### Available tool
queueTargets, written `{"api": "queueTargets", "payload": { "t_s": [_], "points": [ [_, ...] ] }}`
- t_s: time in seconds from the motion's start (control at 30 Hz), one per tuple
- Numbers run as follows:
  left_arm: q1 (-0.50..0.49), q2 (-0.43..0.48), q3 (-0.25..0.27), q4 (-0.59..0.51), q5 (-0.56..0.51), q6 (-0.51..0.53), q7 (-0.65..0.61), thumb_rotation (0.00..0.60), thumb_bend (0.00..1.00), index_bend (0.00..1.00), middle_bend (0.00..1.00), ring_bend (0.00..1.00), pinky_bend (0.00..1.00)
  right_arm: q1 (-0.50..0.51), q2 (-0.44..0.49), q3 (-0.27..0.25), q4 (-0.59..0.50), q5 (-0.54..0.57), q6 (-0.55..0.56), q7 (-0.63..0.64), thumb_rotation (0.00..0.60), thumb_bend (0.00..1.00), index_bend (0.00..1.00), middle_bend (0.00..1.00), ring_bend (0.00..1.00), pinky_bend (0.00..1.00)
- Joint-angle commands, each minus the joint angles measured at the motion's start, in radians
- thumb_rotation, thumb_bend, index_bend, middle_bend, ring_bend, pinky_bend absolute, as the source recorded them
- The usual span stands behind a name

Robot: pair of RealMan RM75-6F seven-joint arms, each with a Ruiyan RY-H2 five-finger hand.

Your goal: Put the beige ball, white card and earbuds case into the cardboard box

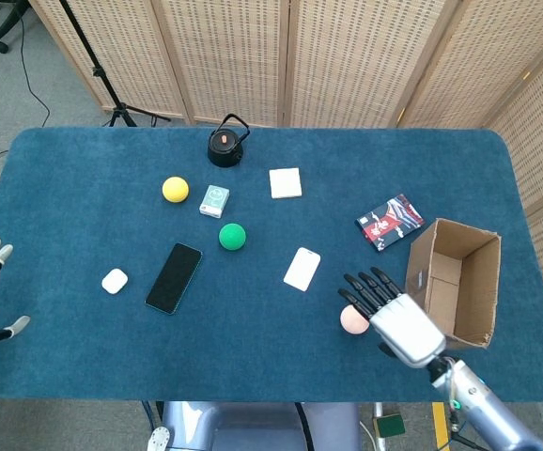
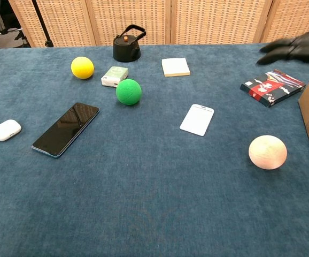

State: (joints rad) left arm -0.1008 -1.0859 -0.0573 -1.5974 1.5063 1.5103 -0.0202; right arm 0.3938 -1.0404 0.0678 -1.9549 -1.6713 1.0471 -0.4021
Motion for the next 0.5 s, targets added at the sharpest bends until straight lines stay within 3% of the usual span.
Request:
{"api": "queueTargets", "payload": {
  "t_s": [0.03,0.23,0.5],
  "points": [
    [0.000,0.002,-0.001,0.000,-0.002,0.000,-0.006,0.600,0.00,0.00,0.00,0.00,0.00,0.082,-0.110,0.038,-0.018,0.234,-0.141,-0.222,0.600,0.00,0.00,0.00,0.00,0.00],
    [-0.003,0.005,0.000,0.001,-0.003,-0.010,-0.010,0.600,0.00,0.00,0.00,0.00,0.00,0.105,-0.151,0.021,-0.005,0.395,-0.152,-0.334,0.600,0.00,0.00,0.00,0.00,0.03],
    [-0.001,0.009,-0.004,-0.004,-0.005,-0.005,-0.026,0.600,0.00,0.00,0.00,0.00,0.00,0.130,-0.233,-0.010,0.085,0.425,-0.149,-0.320,0.600,0.00,0.05,0.01,0.00,0.12]
  ]
}}
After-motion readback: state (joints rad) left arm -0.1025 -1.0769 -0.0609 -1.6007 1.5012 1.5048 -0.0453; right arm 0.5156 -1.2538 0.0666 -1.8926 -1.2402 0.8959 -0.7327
